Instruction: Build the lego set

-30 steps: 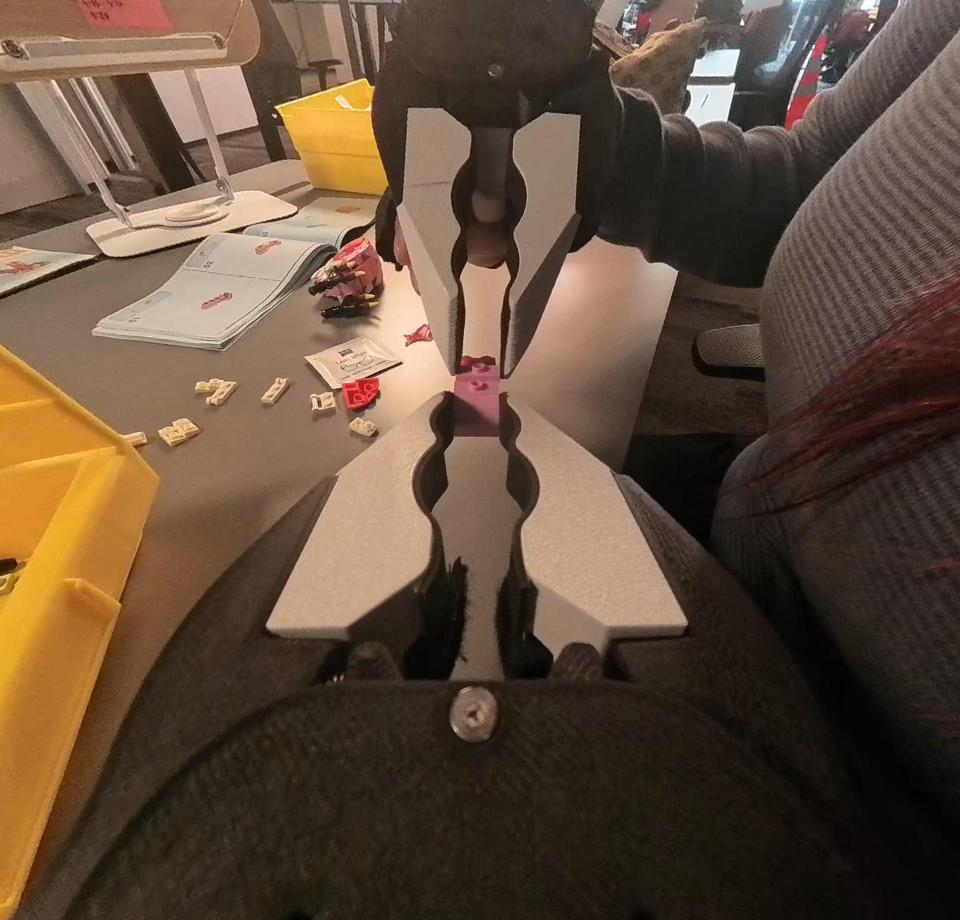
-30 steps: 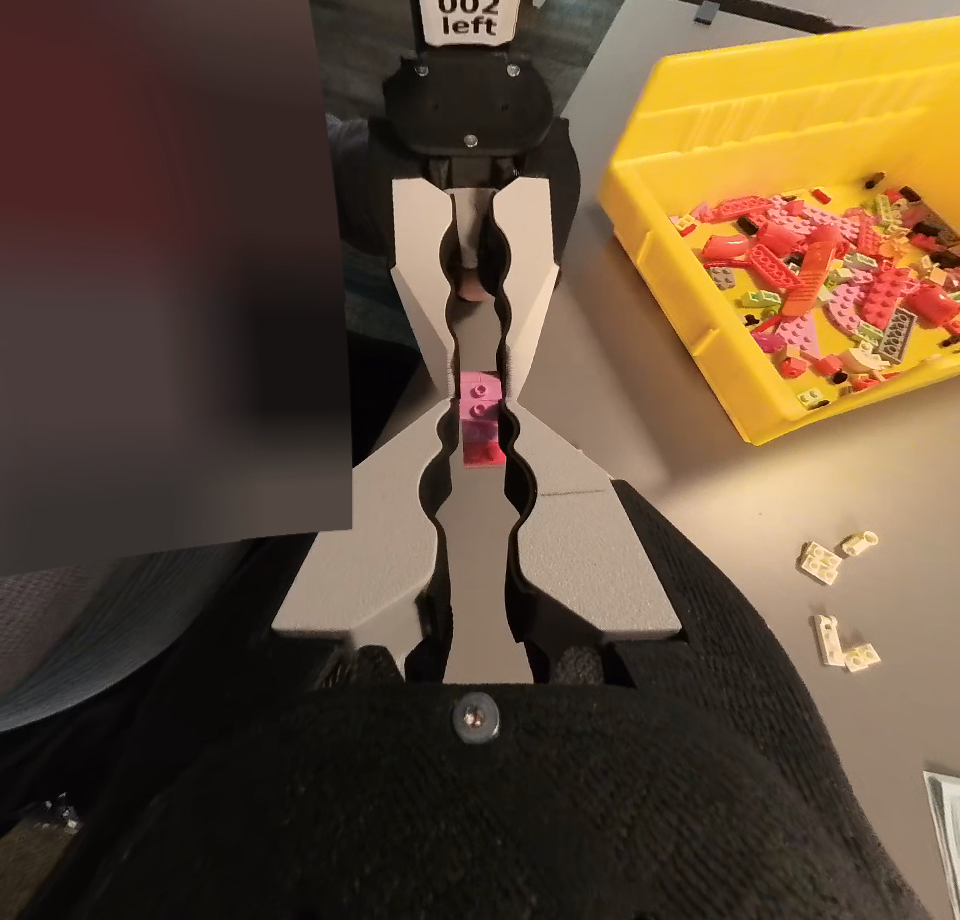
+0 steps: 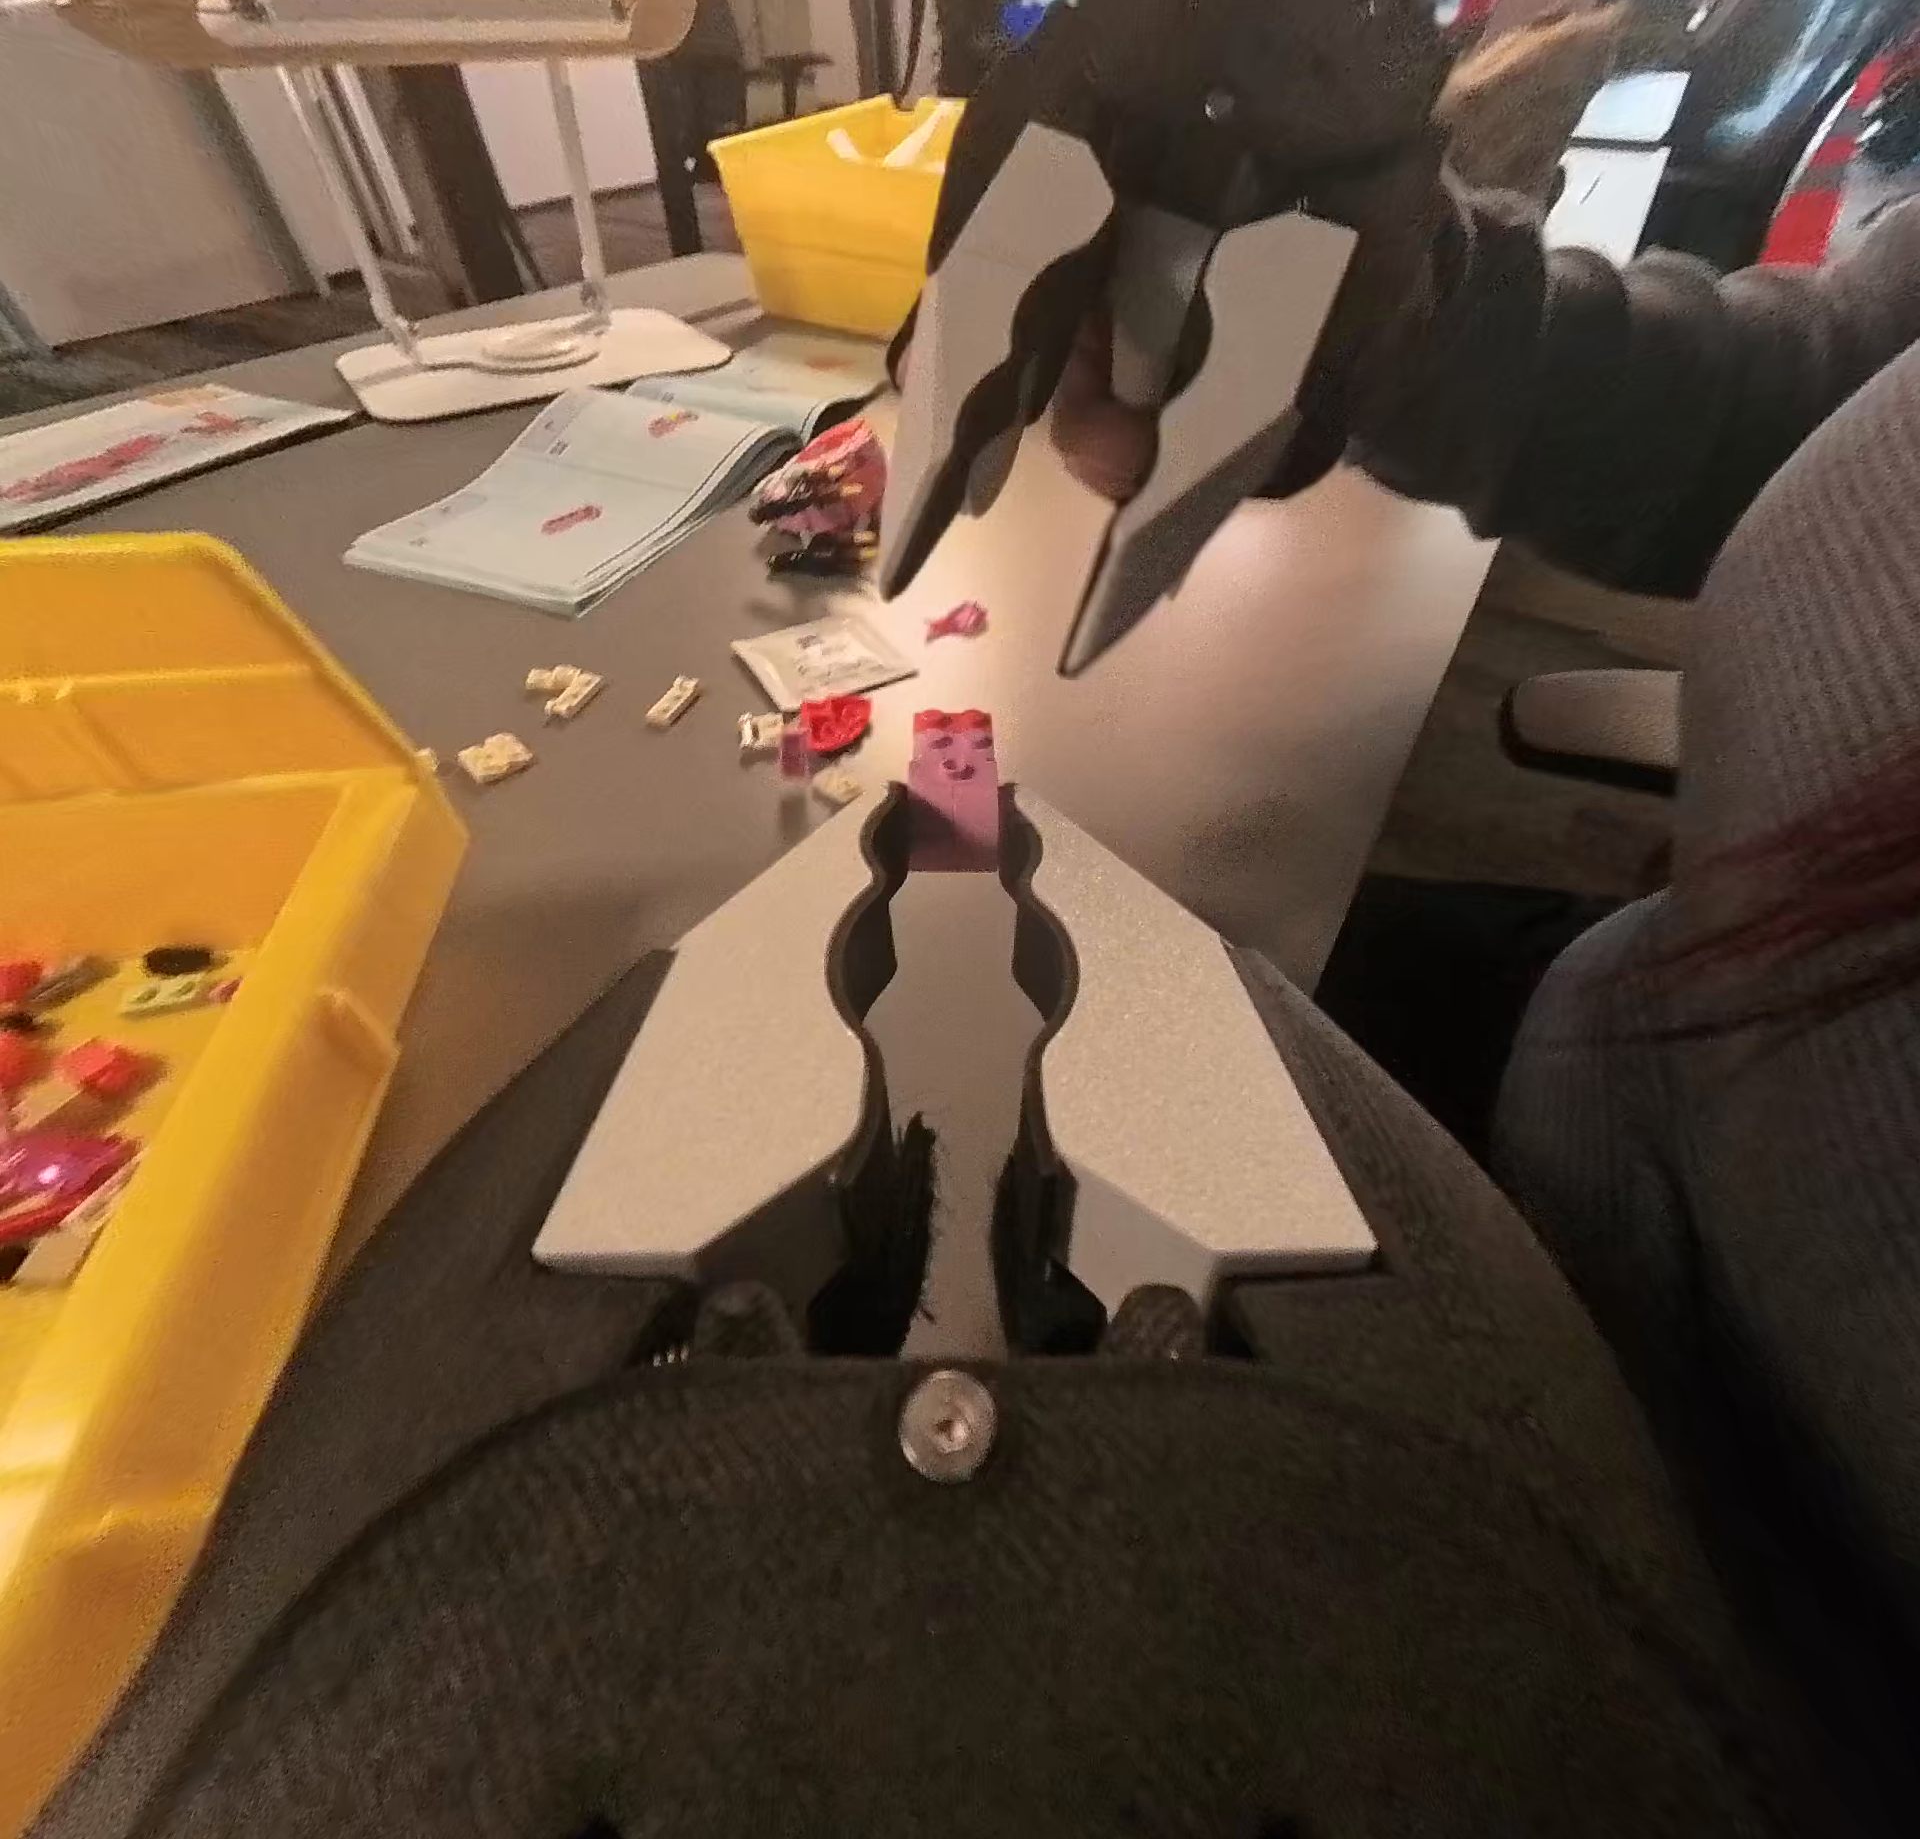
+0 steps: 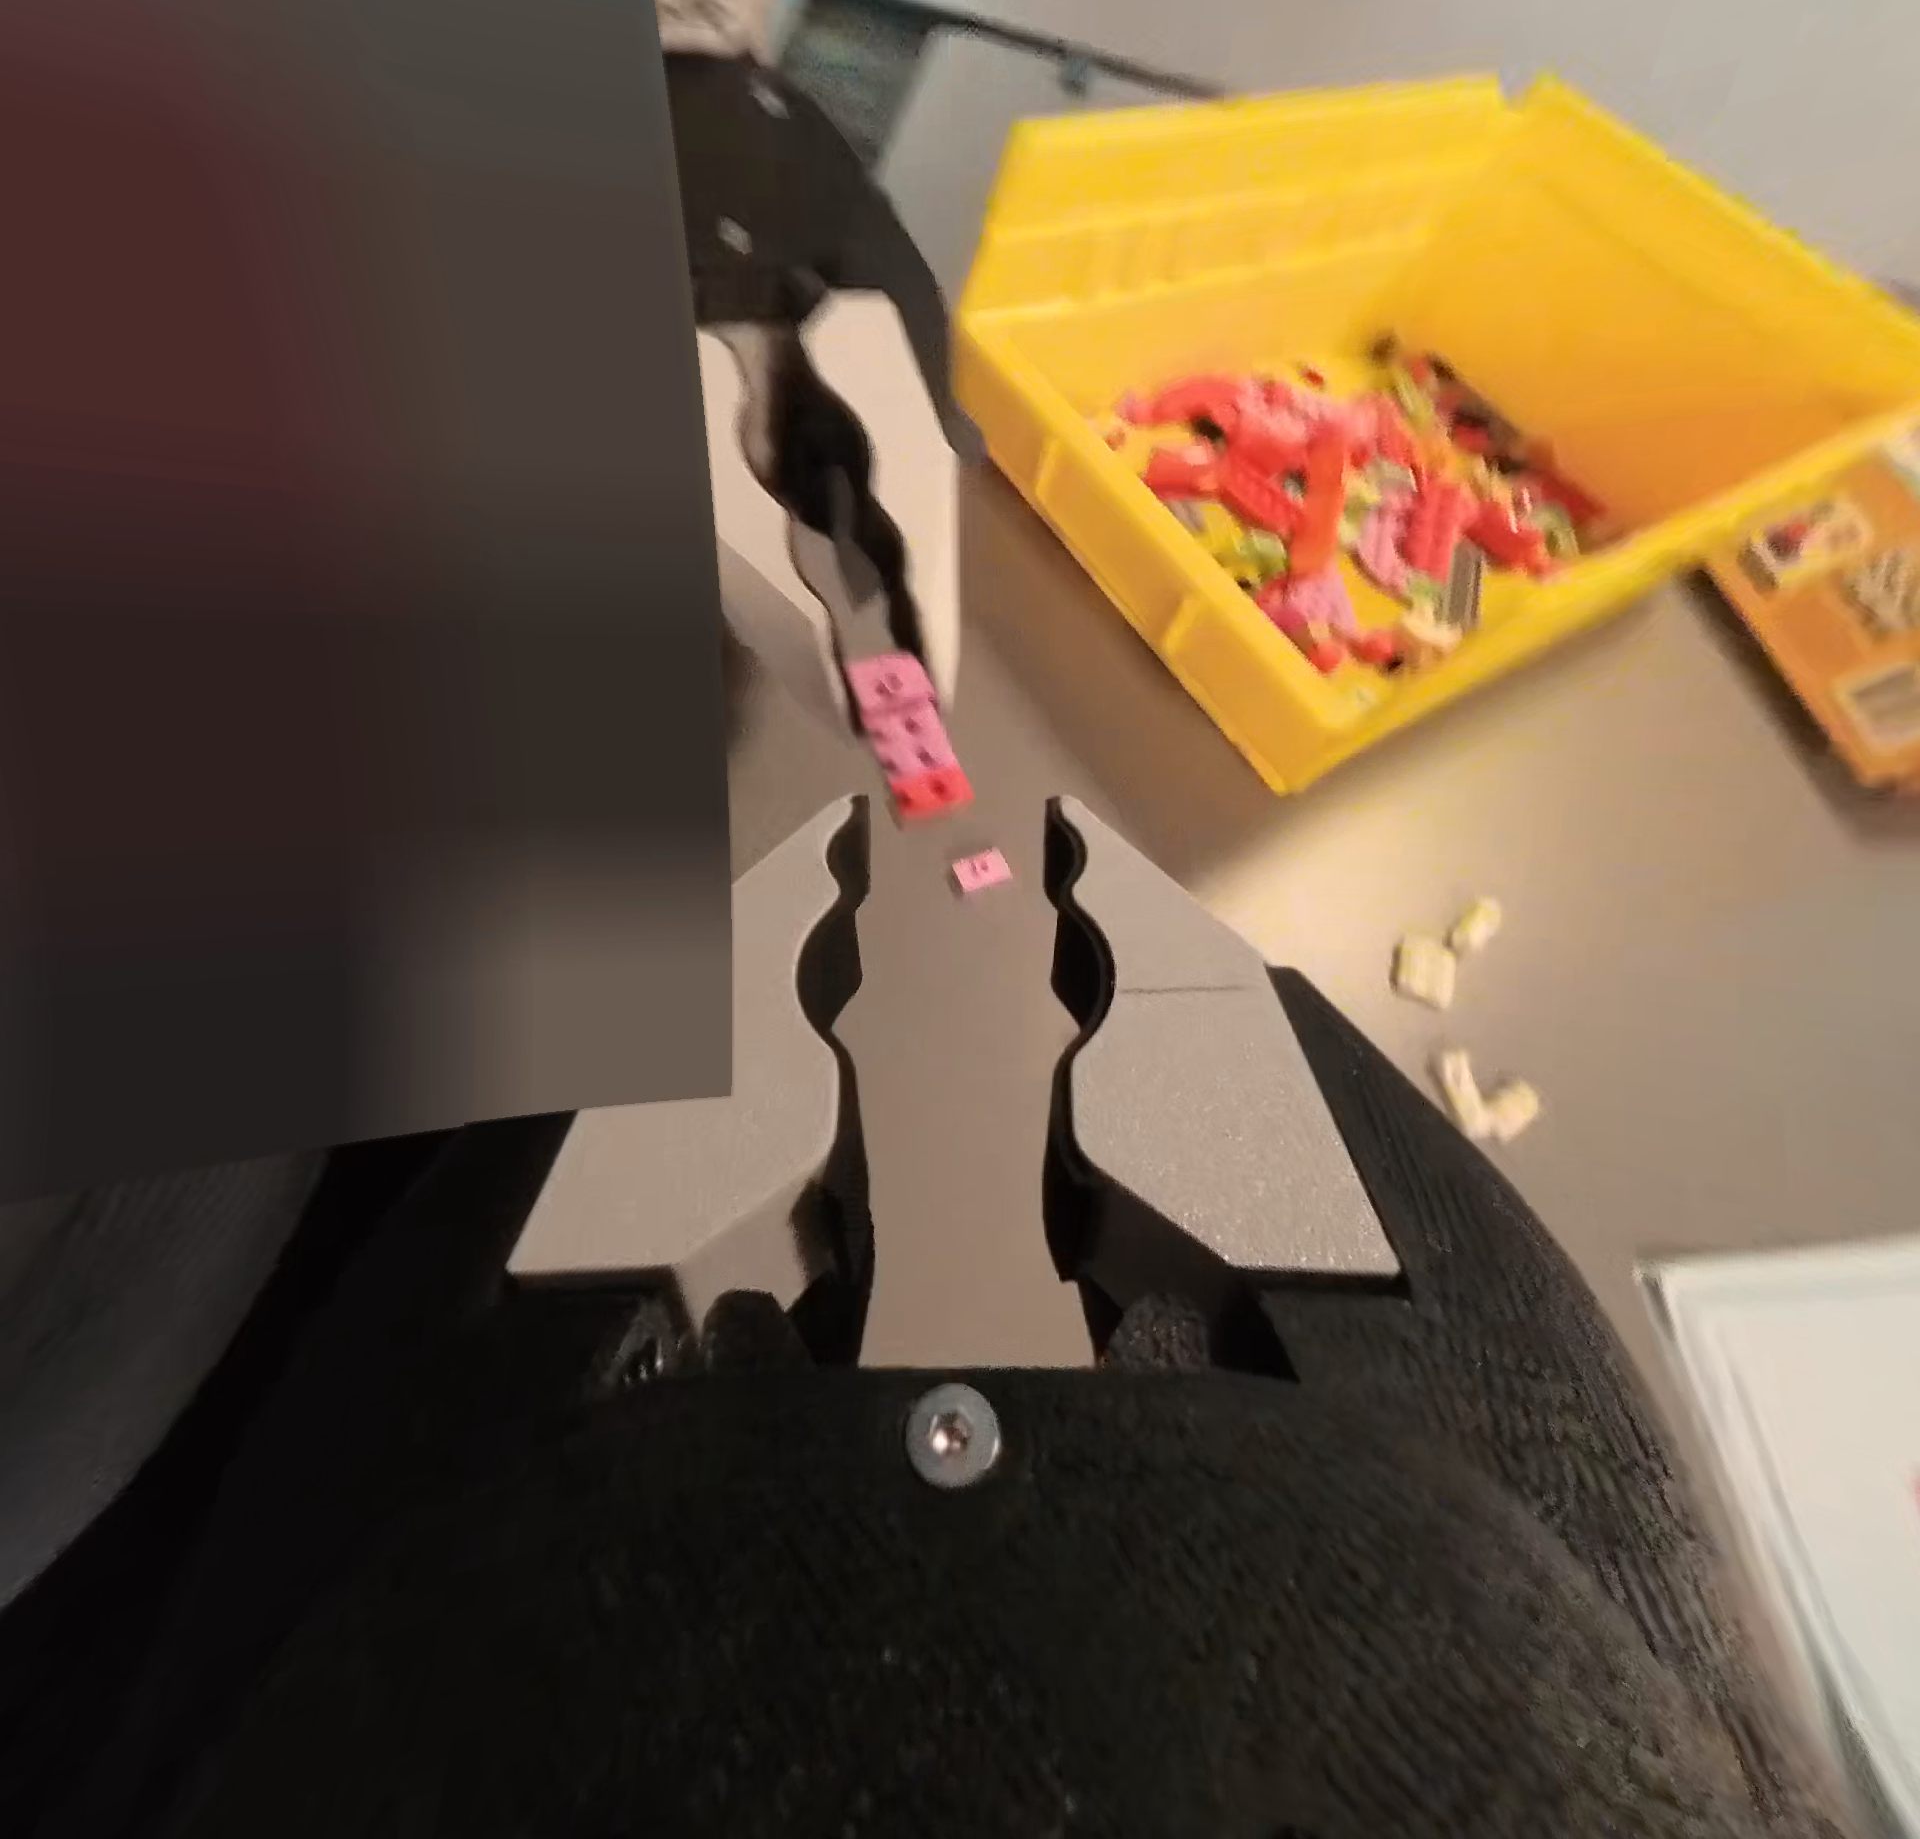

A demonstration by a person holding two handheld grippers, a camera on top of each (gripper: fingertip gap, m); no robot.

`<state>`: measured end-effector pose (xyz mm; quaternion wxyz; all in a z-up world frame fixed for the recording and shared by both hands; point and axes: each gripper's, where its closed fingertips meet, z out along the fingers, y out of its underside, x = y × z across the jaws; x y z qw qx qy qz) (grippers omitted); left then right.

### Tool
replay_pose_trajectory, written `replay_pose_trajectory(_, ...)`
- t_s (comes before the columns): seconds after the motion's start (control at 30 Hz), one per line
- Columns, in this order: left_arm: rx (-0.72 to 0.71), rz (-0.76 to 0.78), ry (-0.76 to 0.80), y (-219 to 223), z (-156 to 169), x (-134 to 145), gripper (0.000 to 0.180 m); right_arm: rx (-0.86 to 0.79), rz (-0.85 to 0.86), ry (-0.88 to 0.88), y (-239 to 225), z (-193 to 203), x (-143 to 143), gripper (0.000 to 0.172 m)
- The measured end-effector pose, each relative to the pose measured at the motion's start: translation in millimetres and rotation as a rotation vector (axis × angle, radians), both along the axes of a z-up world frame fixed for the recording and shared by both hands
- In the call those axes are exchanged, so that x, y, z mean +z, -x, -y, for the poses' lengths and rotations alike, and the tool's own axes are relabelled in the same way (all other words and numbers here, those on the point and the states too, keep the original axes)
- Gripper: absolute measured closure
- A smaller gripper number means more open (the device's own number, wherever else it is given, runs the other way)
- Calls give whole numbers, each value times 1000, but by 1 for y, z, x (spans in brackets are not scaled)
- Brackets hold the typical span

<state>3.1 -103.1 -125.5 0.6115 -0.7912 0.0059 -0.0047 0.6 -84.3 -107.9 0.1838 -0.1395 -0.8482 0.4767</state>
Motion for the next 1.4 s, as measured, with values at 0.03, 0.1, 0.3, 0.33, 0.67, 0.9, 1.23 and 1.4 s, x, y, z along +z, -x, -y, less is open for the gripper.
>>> replay_pose_trajectory(0.03,13,-12,22,2,4,-3,164,-51,37,-17,6,-7,-7,142)
replay_pose_trajectory(0.1,34,-32,55,5,11,-8,164,-135,90,-56,14,-21,-23,143)
replay_pose_trajectory(0.3,59,-42,88,9,18,-15,164,-350,200,-162,33,-61,-69,145)
replay_pose_trajectory(0.33,60,-43,87,10,18,-15,164,-379,210,-156,36,-66,-73,145)
replay_pose_trajectory(0.67,57,-51,115,11,15,-18,164,-485,370,-85,54,-77,-77,155)
replay_pose_trajectory(0.9,51,-70,140,10,13,-21,164,-584,403,-210,50,-76,-87,152)
replay_pose_trajectory(1.23,47,-74,140,10,11,-21,164,-575,396,-202,58,-67,-87,157)
replay_pose_trajectory(1.4,35,-72,128,8,8,-19,164,-504,345,-257,56,-66,-84,157)
